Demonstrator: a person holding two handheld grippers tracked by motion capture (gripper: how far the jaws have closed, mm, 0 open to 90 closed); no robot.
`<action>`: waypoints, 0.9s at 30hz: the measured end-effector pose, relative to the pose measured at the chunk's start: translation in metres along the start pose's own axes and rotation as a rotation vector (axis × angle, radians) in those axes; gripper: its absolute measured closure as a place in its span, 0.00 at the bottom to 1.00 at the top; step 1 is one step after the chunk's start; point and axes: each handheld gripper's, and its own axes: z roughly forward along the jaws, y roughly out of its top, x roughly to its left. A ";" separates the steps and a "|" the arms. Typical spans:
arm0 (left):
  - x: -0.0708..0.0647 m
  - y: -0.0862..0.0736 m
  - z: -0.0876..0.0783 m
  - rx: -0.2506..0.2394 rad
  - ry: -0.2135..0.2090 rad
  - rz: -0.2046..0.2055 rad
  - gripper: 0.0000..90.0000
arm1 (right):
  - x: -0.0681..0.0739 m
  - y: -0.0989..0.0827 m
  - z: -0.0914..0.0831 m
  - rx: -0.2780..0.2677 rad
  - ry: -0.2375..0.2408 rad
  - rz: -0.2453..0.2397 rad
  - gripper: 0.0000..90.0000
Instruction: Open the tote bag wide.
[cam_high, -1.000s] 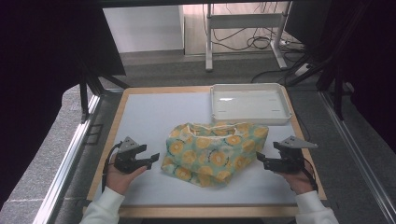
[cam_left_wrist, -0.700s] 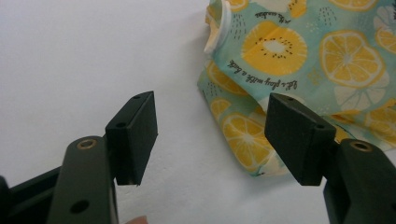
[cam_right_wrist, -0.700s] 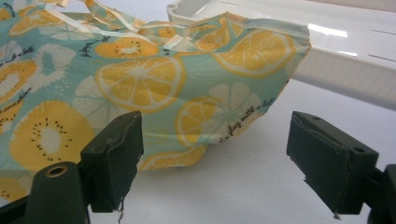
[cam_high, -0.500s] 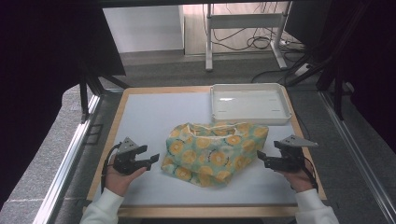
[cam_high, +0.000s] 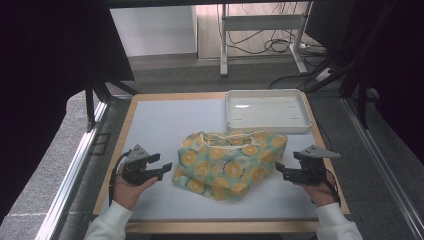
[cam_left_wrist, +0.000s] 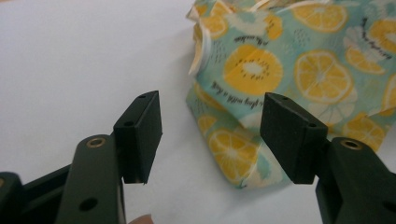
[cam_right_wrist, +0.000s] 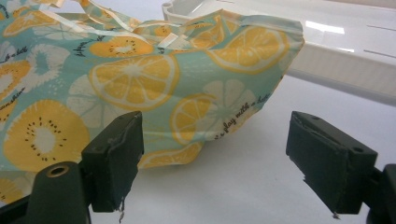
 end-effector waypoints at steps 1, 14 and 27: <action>-0.001 0.006 0.001 0.002 -0.008 0.006 0.43 | -0.001 -0.001 0.000 0.001 -0.004 0.006 0.21; -0.015 0.039 0.021 0.010 -0.057 0.032 0.46 | -0.003 0.001 -0.002 -0.007 -0.021 0.025 0.21; -0.024 0.072 0.046 0.008 -0.095 0.035 0.48 | -0.005 0.001 -0.004 -0.014 -0.034 0.037 0.21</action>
